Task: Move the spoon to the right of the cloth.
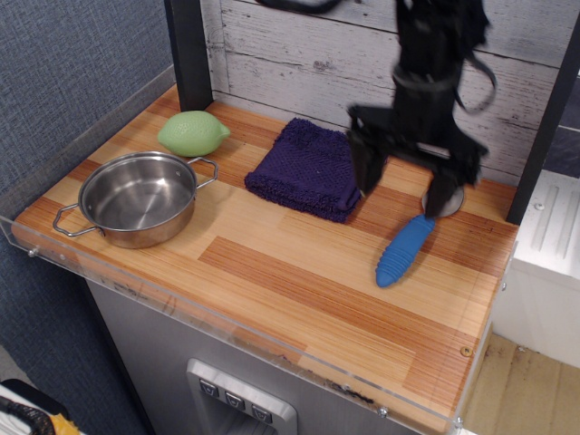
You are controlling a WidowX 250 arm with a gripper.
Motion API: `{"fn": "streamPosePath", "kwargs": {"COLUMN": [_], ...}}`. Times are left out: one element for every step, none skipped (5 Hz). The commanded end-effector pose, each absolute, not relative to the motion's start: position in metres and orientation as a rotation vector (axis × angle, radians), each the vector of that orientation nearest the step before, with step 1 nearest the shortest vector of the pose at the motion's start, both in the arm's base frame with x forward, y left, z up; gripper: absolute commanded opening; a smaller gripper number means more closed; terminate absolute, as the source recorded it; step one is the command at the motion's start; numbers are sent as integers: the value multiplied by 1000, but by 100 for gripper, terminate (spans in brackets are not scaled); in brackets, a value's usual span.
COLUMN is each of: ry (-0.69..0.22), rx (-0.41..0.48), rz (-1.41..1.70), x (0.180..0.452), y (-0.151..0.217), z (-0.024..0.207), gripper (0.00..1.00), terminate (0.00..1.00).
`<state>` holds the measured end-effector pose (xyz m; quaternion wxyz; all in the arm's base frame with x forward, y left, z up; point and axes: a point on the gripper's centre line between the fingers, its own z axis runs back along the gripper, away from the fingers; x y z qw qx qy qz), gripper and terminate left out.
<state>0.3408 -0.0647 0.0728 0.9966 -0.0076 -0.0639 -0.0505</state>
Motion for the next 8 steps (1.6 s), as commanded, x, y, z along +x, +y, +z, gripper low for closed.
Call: {"fn": "streamPosePath", "kwargs": {"ry": [-227, -230, -195, -178, -172, -163, -83, -83], "rx": [33, 73, 92, 71, 43, 46, 49, 49], "rz": [-218, -265, -253, -193, -163, -151, -122, -122], "x": [323, 307, 295, 285, 280, 276, 269, 269], "y": [-17, 3, 15, 26, 31, 33, 38, 38], "z": [155, 166, 168, 166, 163, 162, 156, 156], "gripper": [100, 100, 100, 100, 100, 100, 100, 100], "terminate": [0, 0, 0, 0, 0, 0, 0, 0]}}
